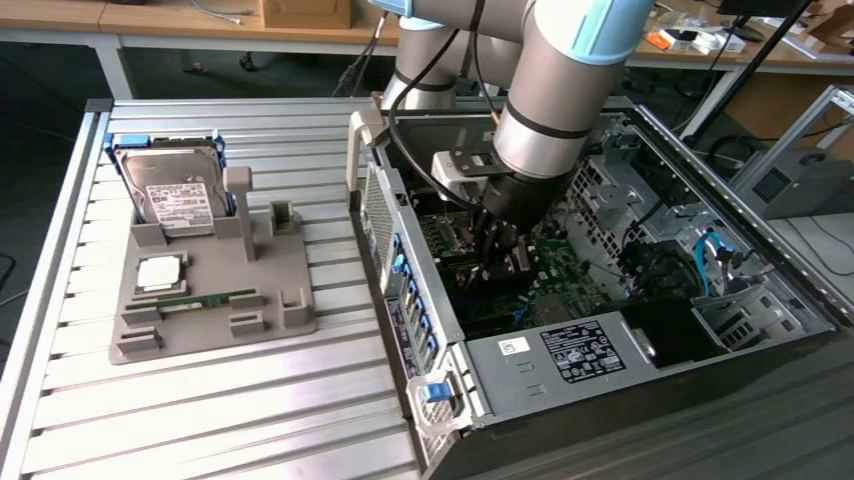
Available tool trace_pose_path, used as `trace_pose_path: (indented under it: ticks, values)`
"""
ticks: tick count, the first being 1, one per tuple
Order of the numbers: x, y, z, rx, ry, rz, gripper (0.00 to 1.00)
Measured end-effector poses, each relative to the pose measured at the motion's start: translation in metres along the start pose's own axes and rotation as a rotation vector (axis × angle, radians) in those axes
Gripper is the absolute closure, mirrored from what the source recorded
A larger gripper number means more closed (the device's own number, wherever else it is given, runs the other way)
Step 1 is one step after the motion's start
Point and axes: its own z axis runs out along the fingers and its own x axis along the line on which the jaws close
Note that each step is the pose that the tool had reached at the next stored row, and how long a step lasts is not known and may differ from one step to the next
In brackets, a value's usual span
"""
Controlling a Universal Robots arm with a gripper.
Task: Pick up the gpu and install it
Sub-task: 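Insert the gpu into the slot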
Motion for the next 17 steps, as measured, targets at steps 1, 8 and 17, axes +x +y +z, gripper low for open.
trace_pose_path:
  ticks: [1, 8, 17]
  values:
    - [0.0, 0.0, -0.0001, 0.0, 0.0, 0.0, 0.73]
    - [-0.0001, 0.0, -0.0007, 0.0006, 0.011, 0.0, 0.73]
    - [-0.0001, 0.0, -0.0008, 0.0007, 0.0131, -0.001, 0.73]
